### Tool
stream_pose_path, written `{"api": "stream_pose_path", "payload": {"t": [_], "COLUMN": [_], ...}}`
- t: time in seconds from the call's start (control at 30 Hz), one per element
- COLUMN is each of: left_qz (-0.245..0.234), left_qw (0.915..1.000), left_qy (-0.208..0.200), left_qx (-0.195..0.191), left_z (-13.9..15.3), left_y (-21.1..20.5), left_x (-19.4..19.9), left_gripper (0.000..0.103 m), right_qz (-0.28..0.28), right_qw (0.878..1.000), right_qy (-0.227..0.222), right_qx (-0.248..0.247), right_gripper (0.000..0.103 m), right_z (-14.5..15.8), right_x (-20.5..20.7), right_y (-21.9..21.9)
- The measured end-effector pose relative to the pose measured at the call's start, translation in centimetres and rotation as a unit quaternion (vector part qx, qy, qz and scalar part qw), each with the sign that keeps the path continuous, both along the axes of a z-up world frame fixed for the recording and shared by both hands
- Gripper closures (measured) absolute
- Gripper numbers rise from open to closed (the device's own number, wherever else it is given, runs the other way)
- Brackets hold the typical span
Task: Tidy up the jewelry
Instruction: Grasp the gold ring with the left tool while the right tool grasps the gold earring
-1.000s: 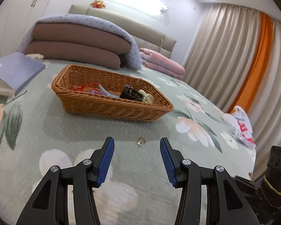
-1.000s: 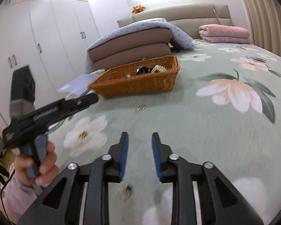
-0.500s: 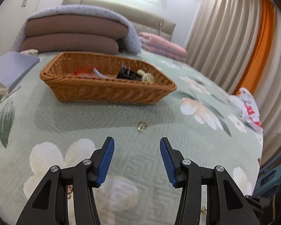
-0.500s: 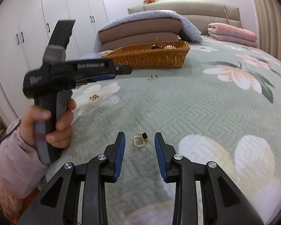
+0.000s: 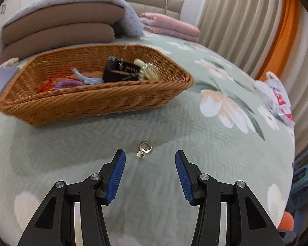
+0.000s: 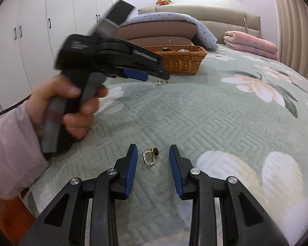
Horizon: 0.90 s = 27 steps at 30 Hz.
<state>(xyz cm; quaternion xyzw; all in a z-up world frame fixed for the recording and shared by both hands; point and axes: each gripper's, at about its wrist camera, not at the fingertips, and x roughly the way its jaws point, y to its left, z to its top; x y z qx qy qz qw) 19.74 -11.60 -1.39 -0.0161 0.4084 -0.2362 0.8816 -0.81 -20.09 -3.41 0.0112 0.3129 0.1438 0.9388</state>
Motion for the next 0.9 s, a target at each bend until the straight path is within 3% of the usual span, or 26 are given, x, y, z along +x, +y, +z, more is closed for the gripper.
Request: {"api": "stream_pose_path", "payload": {"t": [0.07, 0.23, 0.43, 0.47, 0.53, 0.6, 0.9], "left_qz": [-0.015, -0.018, -0.012, -0.013, -0.016, -0.02, -0.026], "left_qw": [0.9996, 0.9991, 0.9996, 0.9996, 0.9995, 0.9994, 0.9995], "left_qy": [0.018, 0.005, 0.01, 0.009, 0.008, 0.004, -0.015], "left_qx": [0.014, 0.037, 0.025, 0.025, 0.028, 0.028, 0.011], "left_z": [-0.7, -1.0, -1.2, -1.2, -1.2, -1.2, -0.6], "left_y": [-0.7, -1.5, -1.0, -1.0, -1.1, -1.3, -0.9], "left_x": [0.6, 0.6, 1.4, 1.5, 1.5, 1.4, 0.7], "left_gripper": [0.062, 0.069, 0.079, 0.08, 0.093, 0.092, 0.093], "right_qz": [0.0, -0.003, -0.003, -0.003, -0.001, 0.001, 0.001], "right_qw": [1.0, 1.0, 1.0, 1.0, 1.0, 1.0, 1.0], "right_qy": [-0.001, -0.004, -0.003, -0.003, -0.003, -0.002, -0.004], "right_qx": [0.0, -0.007, -0.008, -0.009, -0.01, -0.011, -0.004], "right_gripper": [0.068, 0.068, 0.069, 0.07, 0.079, 0.086, 0.087], "right_z": [0.0, 0.0, 0.1, 0.1, 0.1, 0.1, 0.1], "right_x": [0.0, 0.0, 0.0, 0.0, 0.1, 0.1, 0.2], "right_y": [0.0, 0.3, 0.4, 0.4, 0.4, 0.5, 0.3]}}
